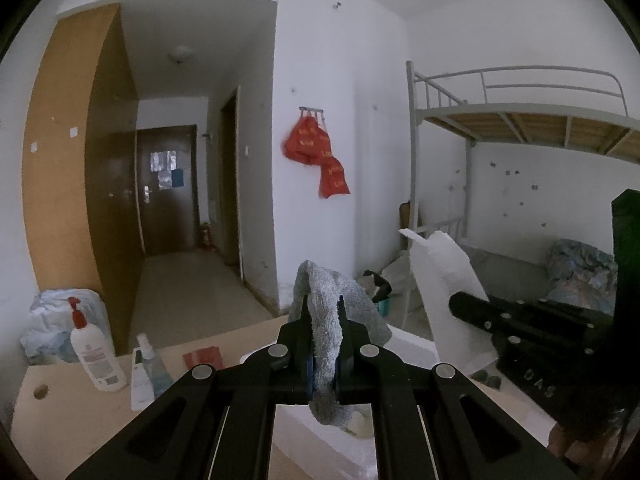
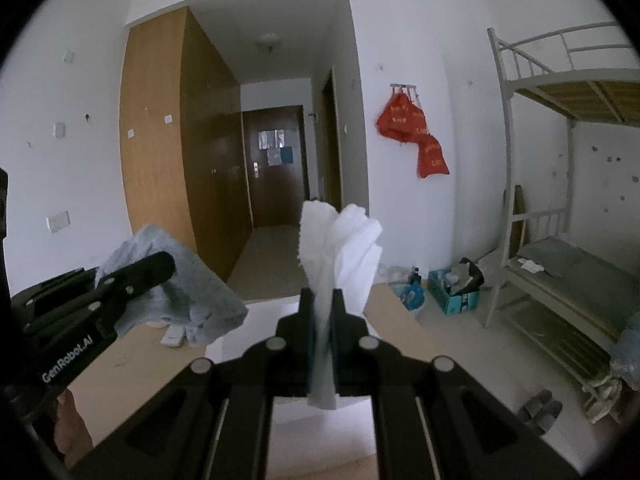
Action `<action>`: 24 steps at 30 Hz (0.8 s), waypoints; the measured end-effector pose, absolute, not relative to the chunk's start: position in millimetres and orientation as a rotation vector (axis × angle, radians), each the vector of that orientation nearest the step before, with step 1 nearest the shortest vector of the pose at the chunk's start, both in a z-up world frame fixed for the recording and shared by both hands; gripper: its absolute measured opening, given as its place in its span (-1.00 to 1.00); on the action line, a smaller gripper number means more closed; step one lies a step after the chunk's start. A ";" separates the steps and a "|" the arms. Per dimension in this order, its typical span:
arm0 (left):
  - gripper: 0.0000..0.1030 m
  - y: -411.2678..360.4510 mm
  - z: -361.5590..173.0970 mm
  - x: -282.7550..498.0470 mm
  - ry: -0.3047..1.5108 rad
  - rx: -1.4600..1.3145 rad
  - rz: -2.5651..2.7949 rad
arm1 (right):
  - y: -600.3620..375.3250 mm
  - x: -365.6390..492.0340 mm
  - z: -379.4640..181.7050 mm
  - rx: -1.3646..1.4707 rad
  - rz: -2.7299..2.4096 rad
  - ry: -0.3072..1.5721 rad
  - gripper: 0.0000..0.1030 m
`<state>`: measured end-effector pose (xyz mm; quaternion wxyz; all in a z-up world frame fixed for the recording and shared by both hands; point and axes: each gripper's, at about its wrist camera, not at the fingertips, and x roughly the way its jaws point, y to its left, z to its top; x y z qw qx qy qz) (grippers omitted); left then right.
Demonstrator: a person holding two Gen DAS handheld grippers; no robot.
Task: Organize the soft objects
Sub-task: 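Carry the mask and sock with both grippers over the white foam box, then open the left gripper to drop the sock while the right lowers the mask into the box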
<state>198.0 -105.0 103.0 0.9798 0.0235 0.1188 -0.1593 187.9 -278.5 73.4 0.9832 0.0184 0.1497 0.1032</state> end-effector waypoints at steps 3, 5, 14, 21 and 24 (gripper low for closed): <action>-0.87 -107.0 103.3 209.8 0.248 0.045 -0.324 | -278.3 197.1 70.4 0.038 0.210 0.317 -0.81; -0.87 -108.8 101.3 216.4 0.255 0.047 -0.327 | -278.7 202.5 68.8 0.040 0.213 0.325 -0.81; -0.87 -118.9 90.4 242.3 0.309 0.047 -0.358 | -283.6 209.2 67.7 0.050 0.198 0.340 -0.81; -0.87 -130.8 84.0 252.2 0.343 0.053 -0.391 | -291.2 211.2 69.0 0.054 0.169 0.344 -0.81; -0.87 -133.6 82.0 257.1 0.357 0.053 -0.395 | -291.4 211.0 68.5 0.055 0.167 0.347 -0.81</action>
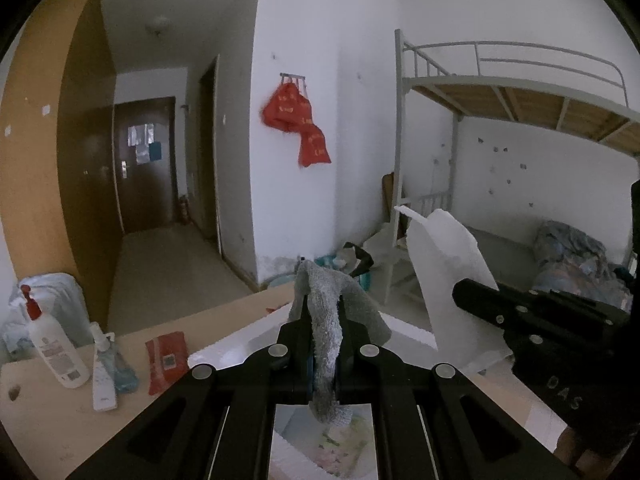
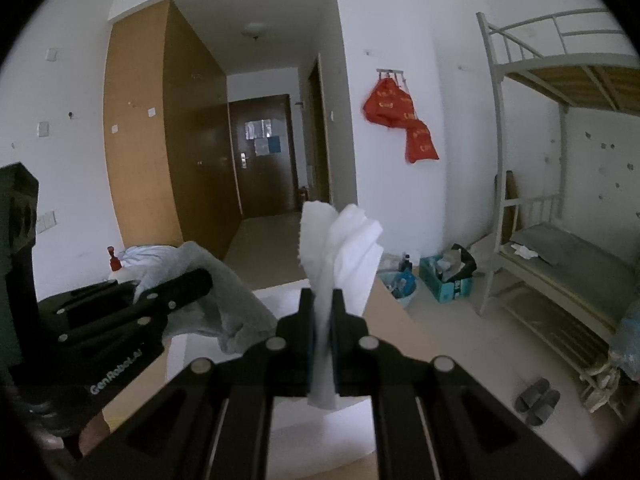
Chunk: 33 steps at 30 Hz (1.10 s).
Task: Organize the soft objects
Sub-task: 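Open the left gripper to drop the sock while the right lowers the mask into the box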
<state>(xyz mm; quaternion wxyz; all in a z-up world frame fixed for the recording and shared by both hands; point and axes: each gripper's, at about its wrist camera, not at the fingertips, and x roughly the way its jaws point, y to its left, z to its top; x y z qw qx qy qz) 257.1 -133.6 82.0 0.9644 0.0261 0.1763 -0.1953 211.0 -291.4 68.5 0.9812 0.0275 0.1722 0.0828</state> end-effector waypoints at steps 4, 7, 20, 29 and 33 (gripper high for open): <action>-0.87 -135.0 79.6 262.6 0.366 0.057 -0.397 | -293.1 214.8 68.1 0.055 0.159 0.350 -0.81; -0.69 -134.6 78.3 266.9 0.373 0.056 -0.380 | -294.3 216.0 68.9 0.059 0.158 0.350 -0.81; 1.00 -127.1 79.2 267.1 0.319 0.052 -0.283 | -295.5 214.6 68.9 0.061 0.162 0.340 -0.81; 1.00 -113.1 86.8 258.5 0.295 0.039 -0.227 | -292.4 220.0 66.2 0.066 0.197 0.349 -0.81; 1.00 -97.8 92.0 250.0 0.280 0.042 -0.177 | -287.7 227.1 64.2 0.067 0.228 0.357 -0.81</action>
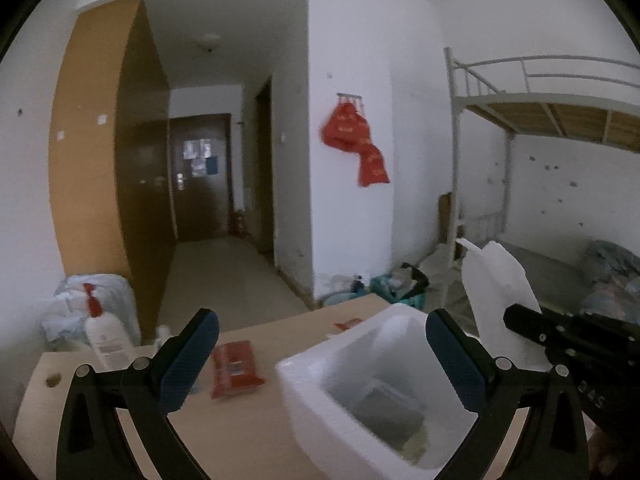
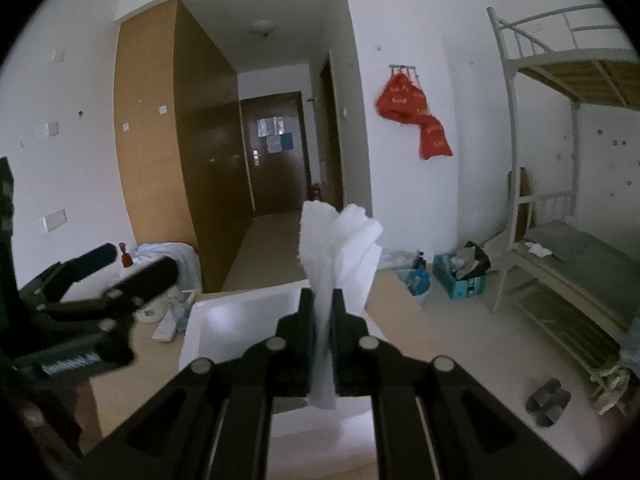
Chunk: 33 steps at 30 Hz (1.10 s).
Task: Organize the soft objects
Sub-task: 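Open the left gripper to drop the sock while the right lowers the mask into the box, then open the right gripper to release the white mask into the box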
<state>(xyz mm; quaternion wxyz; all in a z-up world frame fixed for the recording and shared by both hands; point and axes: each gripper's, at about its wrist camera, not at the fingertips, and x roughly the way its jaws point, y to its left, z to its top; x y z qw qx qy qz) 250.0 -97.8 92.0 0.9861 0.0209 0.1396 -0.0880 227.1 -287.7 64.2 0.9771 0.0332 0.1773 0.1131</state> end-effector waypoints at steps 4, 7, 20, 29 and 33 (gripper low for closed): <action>1.00 -76.9 95.4 242.7 0.277 0.017 -0.115 | -279.7 235.2 60.7 0.064 0.263 0.369 -0.81; 1.00 -65.0 96.9 237.9 0.271 0.000 -0.070 | -272.1 238.8 59.2 0.061 0.295 0.373 -0.81; 1.00 -34.7 97.6 230.2 0.259 -0.040 -0.007 | -254.0 243.7 54.7 0.044 0.345 0.383 -0.81; 1.00 -34.0 96.3 229.6 0.257 -0.042 -0.010 | -249.6 245.7 53.9 0.031 0.285 0.380 0.45; 1.00 -36.0 98.4 228.5 0.260 -0.048 -0.008 | -249.9 236.9 57.6 0.023 0.249 0.324 0.93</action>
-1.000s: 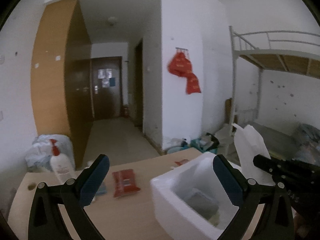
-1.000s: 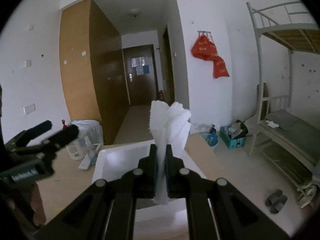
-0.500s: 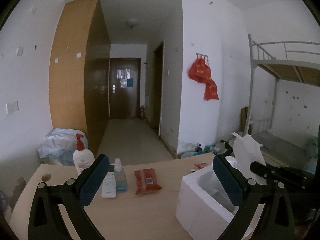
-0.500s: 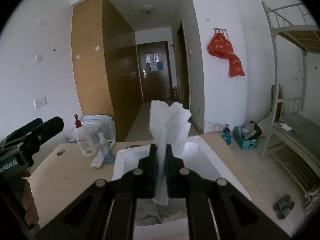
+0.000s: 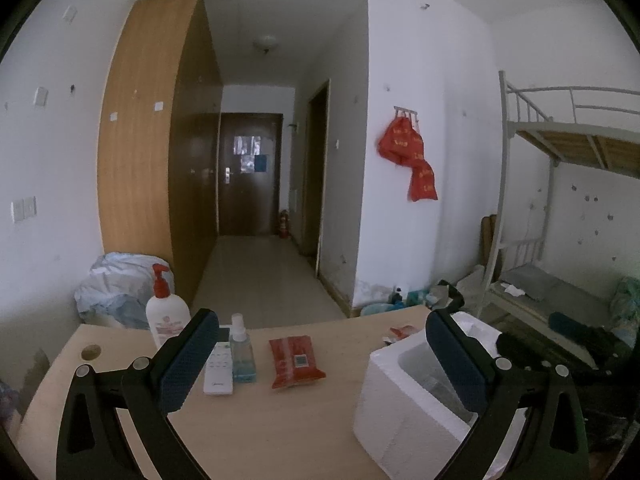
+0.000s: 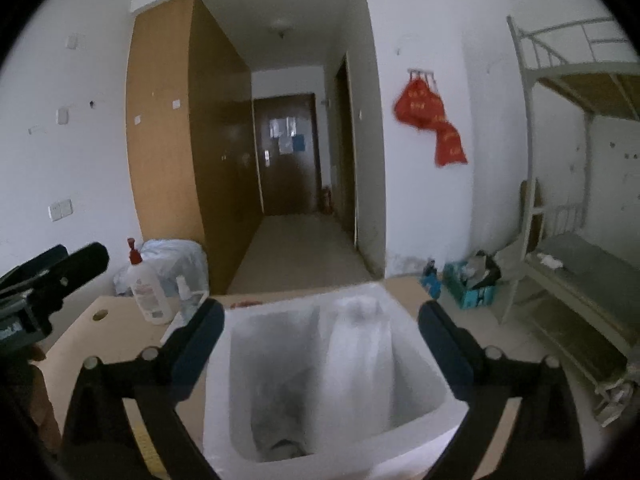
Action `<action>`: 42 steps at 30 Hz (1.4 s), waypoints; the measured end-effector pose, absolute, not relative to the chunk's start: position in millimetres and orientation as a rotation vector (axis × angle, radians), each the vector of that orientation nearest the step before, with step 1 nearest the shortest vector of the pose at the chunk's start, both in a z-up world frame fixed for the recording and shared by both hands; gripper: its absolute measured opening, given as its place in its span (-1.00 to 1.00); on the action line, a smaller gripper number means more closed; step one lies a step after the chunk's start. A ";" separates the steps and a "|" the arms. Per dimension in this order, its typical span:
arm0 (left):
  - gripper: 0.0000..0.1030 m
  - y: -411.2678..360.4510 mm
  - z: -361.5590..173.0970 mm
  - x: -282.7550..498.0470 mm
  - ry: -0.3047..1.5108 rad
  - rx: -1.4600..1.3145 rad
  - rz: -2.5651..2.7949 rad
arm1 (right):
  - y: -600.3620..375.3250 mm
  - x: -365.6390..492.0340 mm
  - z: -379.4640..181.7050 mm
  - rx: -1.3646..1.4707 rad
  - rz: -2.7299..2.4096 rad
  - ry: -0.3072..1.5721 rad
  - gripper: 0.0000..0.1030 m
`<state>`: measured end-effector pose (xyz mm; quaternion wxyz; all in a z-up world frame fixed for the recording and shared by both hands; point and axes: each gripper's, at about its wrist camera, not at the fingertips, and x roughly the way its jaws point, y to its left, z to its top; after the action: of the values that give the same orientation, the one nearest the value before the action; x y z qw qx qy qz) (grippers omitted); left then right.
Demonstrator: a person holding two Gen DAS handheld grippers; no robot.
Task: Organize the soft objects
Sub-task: 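Open the right gripper to release the white mask into the box, then withdraw both open grippers from the box toward the yellow mesh sponge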
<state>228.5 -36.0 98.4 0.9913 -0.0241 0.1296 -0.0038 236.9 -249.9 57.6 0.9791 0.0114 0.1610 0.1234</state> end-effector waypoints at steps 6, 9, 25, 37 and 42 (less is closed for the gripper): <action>1.00 -33.8 98.5 226.6 0.258 -0.043 -0.011 | -248.0 237.5 55.7 0.016 0.256 0.335 0.93; 1.00 -32.9 97.8 226.1 0.257 -0.040 -0.013 | -247.3 236.3 55.7 0.019 0.259 0.336 0.93; 1.00 -1.1 96.0 200.5 0.252 -0.052 0.064 | -238.9 216.4 60.7 0.043 0.272 0.323 0.94; 1.00 48.9 99.4 147.3 0.218 -0.039 0.181 | -173.0 197.3 65.6 0.005 0.432 0.304 0.96; 1.00 77.2 96.5 127.9 0.218 -0.059 0.239 | -147.5 194.9 64.1 -0.004 0.496 0.309 0.96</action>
<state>127.9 77.2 96.5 0.9865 -0.0292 0.1086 0.1191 194.9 -147.5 64.1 0.9577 -0.0020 0.1521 0.2443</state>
